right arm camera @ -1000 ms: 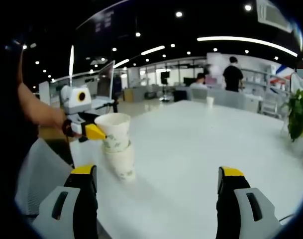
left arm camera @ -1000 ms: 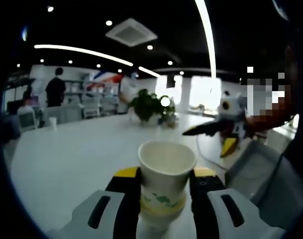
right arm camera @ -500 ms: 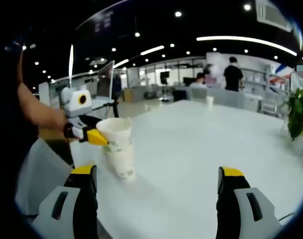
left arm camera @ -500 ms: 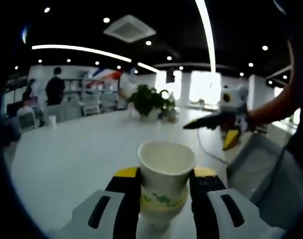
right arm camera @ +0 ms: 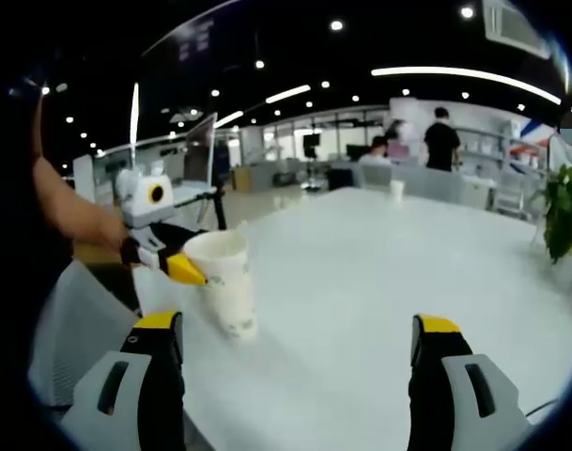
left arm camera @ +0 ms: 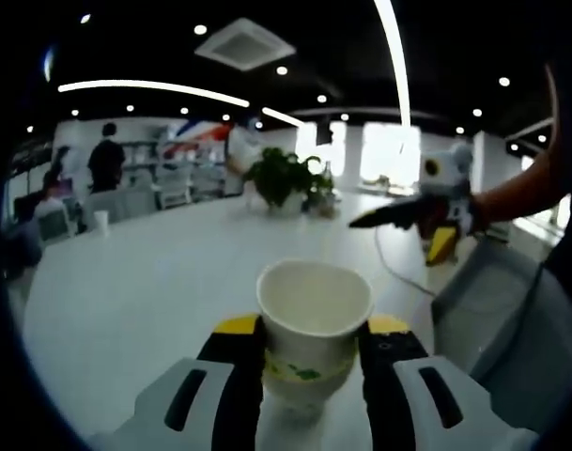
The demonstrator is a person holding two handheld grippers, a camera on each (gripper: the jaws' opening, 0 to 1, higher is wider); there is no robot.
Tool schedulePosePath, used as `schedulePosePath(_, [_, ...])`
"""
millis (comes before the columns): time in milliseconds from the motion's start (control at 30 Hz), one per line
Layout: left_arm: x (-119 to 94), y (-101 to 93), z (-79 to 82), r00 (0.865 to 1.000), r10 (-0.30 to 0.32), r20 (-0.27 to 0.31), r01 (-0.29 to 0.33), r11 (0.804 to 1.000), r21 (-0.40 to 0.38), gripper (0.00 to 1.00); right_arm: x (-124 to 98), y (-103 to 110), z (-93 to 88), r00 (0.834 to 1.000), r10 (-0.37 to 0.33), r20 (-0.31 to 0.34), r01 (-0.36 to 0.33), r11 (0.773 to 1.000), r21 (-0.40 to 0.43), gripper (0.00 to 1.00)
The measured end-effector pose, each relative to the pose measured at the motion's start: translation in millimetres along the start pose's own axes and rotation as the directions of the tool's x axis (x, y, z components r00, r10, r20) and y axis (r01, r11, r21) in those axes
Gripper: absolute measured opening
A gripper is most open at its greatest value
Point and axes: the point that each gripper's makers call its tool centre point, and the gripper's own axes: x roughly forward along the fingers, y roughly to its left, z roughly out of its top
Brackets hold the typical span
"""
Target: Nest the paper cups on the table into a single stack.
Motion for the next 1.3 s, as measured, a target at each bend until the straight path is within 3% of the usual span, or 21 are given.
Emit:
schedulePosePath(433, [1,0.3,0.2,1.000,0.005,-0.028,-0.005,1.000,0.005,0.44,2,2,0.7,1.000,0.007,0.002,-0.007,1.000,-0.001,1.00])
schedulePosePath(600, [-1,7.4,3.2,0.999,0.028,-0.015,-0.028,1.000,-0.011,0.58,2,0,2.6,1.000,0.004,0.006,-0.004,1.000,-0.002,1.00])
schedulePosePath(767, [-10,14.9,16.0,0.998,0.049,0.026,-0.049,0.998,-0.030,0.70,1,-2,4.9,1.000,0.001,0.013,-0.001,1.000,-0.006,1.00])
schedulePosePath(900, [-17,25.4,23.9,0.996,0.084,0.032,-0.083,0.996,-0.041,0.86,2,-5,8.9,1.000,0.000,0.020,0.000,1.000,-0.012,1.00])
schedulePosePath(1033, [-26,35.1,25.4,0.994,0.107,0.030,-0.105,0.994,-0.041,0.96,4,-6,13.2,1.000,0.003,0.028,-0.002,1.000,-0.019,1.00])
schedulePosePath(1300, [-46,42.3,21.1,0.993,0.122,0.009,-0.122,0.993,-0.002,0.98,10,-6,17.1,0.999,0.024,0.036,-0.022,0.999,-0.048,1.00])
